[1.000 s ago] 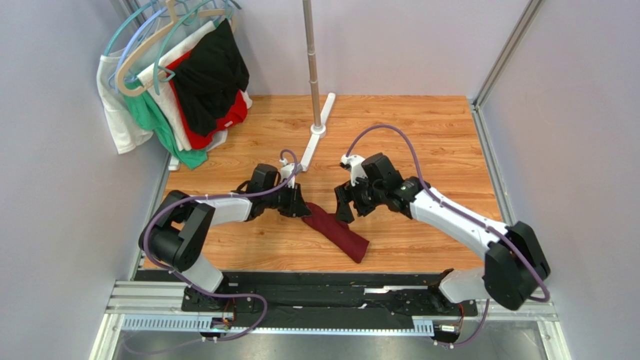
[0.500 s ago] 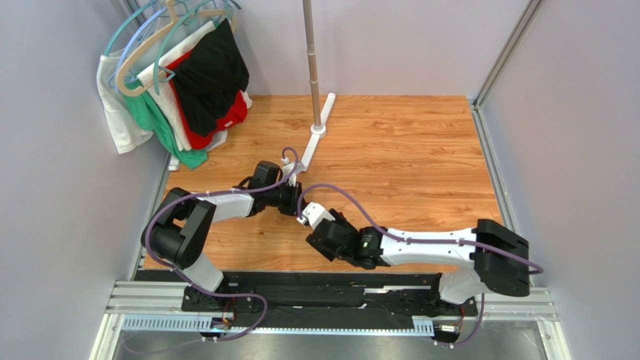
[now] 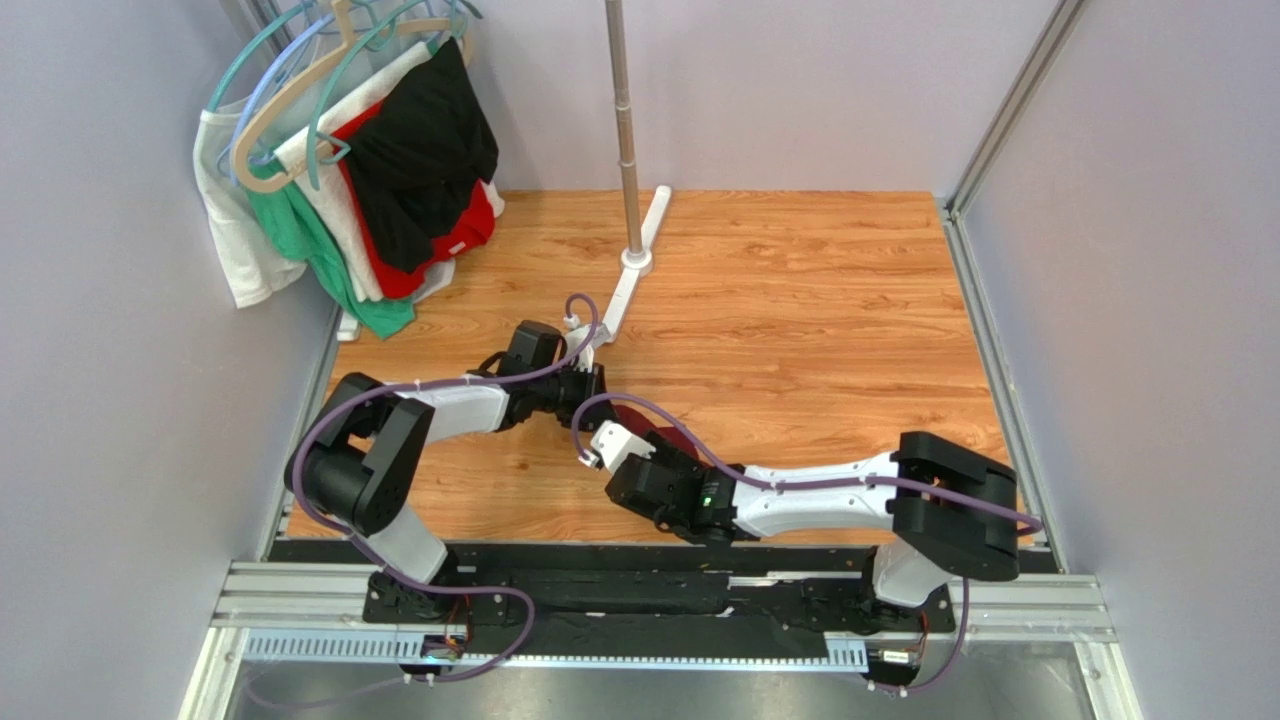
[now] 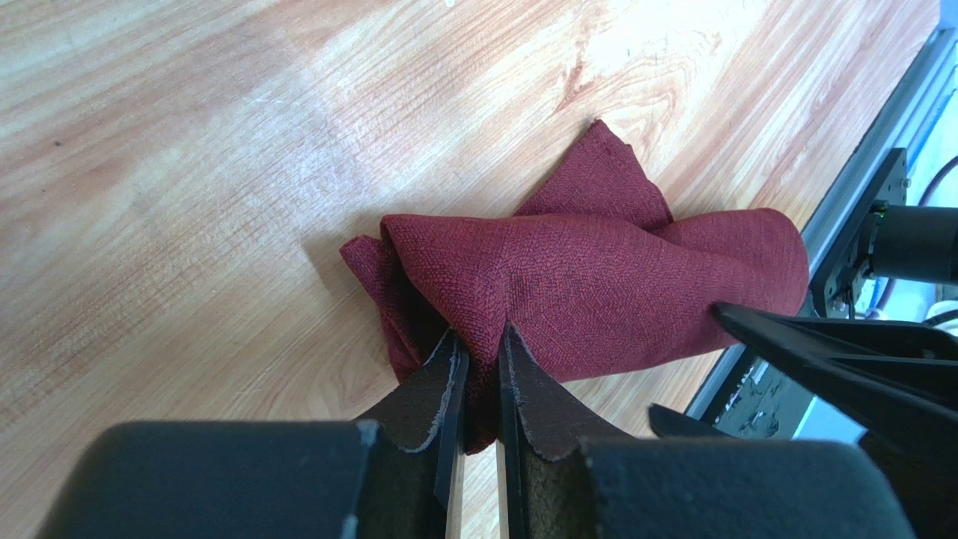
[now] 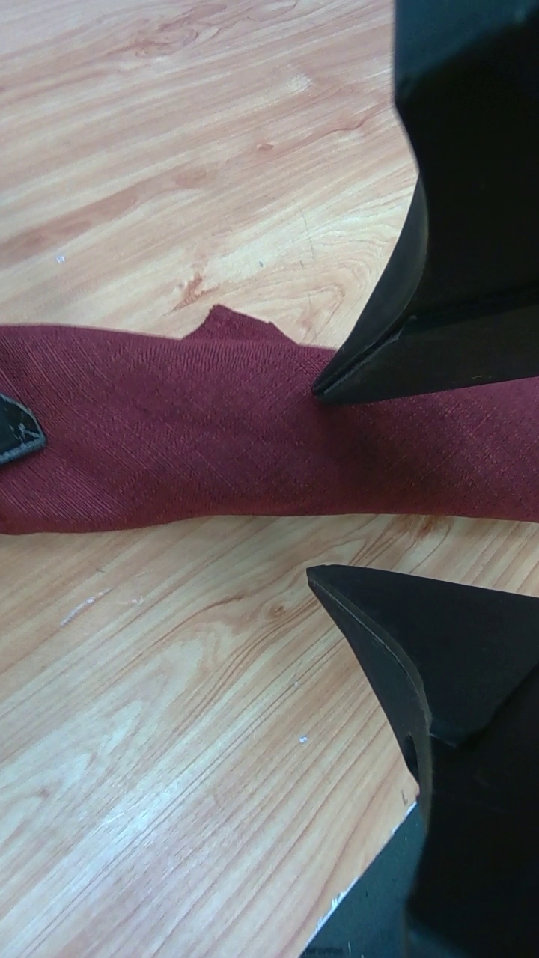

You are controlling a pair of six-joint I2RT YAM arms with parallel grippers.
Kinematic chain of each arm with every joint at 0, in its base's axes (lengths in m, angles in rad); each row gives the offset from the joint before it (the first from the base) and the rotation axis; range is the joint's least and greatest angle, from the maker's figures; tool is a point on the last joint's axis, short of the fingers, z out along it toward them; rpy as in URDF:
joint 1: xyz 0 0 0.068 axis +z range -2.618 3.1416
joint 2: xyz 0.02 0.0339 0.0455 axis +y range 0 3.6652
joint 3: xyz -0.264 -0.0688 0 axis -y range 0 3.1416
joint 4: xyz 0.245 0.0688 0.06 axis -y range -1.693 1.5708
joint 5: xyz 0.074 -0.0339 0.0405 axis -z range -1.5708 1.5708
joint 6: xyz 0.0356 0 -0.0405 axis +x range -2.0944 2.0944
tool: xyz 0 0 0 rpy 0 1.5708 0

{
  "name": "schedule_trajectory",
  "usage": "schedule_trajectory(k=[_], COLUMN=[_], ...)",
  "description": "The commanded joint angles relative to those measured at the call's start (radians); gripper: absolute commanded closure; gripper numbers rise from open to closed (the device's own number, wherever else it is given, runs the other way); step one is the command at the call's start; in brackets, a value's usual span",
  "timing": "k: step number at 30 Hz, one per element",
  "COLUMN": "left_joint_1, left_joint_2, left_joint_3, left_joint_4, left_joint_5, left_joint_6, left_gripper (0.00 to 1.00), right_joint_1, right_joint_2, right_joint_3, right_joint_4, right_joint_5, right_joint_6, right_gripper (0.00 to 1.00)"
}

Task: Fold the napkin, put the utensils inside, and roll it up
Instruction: Roll the napkin at the center of the board.

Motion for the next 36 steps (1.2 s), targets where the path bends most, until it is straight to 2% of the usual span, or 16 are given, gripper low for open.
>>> schedule_trajectory(k=[1, 5, 8, 13, 15, 16, 17, 18, 19, 20, 22, 25, 30, 36], left_joint_1=[-0.003, -0.003, -0.003, -0.003, -0.003, -0.003, -0.003, -0.003, -0.003, -0.003, -0.003, -0.001, 0.014, 0.048], left_joint_2=[0.015, 0.017, 0.014, 0.008, 0.008, 0.006, 0.003, 0.001, -0.005, -0.011, -0.043, -0.109, -0.239, -0.357], left_joint_3=[0.026, 0.032, 0.032, 0.037, 0.038, 0.04, 0.04, 0.041, 0.041, 0.04, 0.028, 0.006, -0.037, -0.113], left_joint_4=[-0.031, -0.037, -0.037, -0.036, -0.033, -0.033, -0.031, -0.028, -0.027, -0.022, -0.008, -0.002, -0.023, -0.043], left_joint_5=[0.014, 0.019, 0.019, 0.023, 0.031, 0.033, 0.031, 0.033, 0.033, 0.023, 0.011, -0.036, -0.148, -0.198], left_joint_6=[0.019, 0.022, 0.027, 0.03, 0.03, 0.032, 0.03, 0.026, 0.021, 0.016, -0.007, -0.034, -0.053, -0.042], left_gripper=[0.9, 0.9, 0.89, 0.88, 0.86, 0.83, 0.79, 0.74, 0.57, 0.48, 0.3, 0.15, 0.05, 0.03], right_joint_1=[-0.002, -0.035, -0.056, -0.09, -0.111, -0.119, -0.133, -0.14, -0.147, -0.16, -0.183, -0.219, -0.278, -0.369], right_joint_2=[0.053, 0.082, 0.091, 0.108, 0.113, 0.114, 0.116, 0.116, 0.116, 0.114, 0.111, 0.102, 0.065, 0.064], right_joint_3=[-0.001, 0.0, 0.003, 0.003, 0.002, 0.002, 0.003, 0.003, 0.005, 0.009, 0.017, 0.029, 0.068, 0.089], right_joint_4=[0.056, 0.045, 0.034, 0.034, 0.033, 0.031, 0.028, 0.027, 0.022, 0.016, -0.001, -0.026, -0.088, -0.105], right_joint_5=[0.017, 0.016, 0.009, -0.044, -0.09, -0.109, -0.141, -0.156, -0.172, -0.197, -0.256, -0.351, -0.478, -0.65], right_joint_6=[-0.009, 0.034, 0.051, 0.066, 0.071, 0.072, 0.074, 0.075, 0.077, 0.08, 0.083, 0.098, 0.123, 0.138], right_gripper=[0.42, 0.39, 0.4, 0.53, 0.64, 0.69, 0.8, 0.86, 0.92, 0.99, 1.0, 1.0, 1.0, 1.0])
